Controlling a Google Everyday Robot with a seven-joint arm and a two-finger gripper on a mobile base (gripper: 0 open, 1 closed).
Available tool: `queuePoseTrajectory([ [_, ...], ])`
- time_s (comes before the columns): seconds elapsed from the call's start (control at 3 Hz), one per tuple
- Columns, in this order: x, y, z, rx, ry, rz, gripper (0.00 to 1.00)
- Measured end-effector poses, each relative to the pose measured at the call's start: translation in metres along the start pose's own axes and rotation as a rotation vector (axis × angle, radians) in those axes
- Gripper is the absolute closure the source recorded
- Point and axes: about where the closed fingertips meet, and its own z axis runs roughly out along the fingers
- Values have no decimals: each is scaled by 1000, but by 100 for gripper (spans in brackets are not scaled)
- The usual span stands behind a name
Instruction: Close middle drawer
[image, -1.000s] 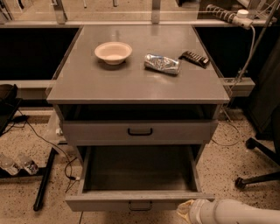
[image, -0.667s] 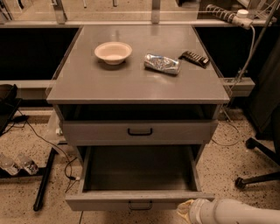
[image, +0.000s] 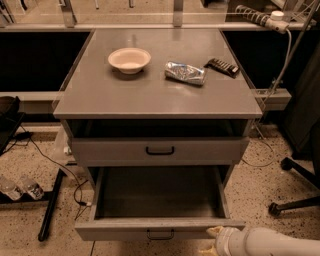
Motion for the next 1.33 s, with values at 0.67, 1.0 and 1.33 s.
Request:
queuePoseTrajectory([
  [0.67,-18,-9,26,-3,-59,-26,0],
  [1.0,-40,-23,36,18,-94,-69,19],
  [1.33,-62,-46,42,50,-111,-115,43],
])
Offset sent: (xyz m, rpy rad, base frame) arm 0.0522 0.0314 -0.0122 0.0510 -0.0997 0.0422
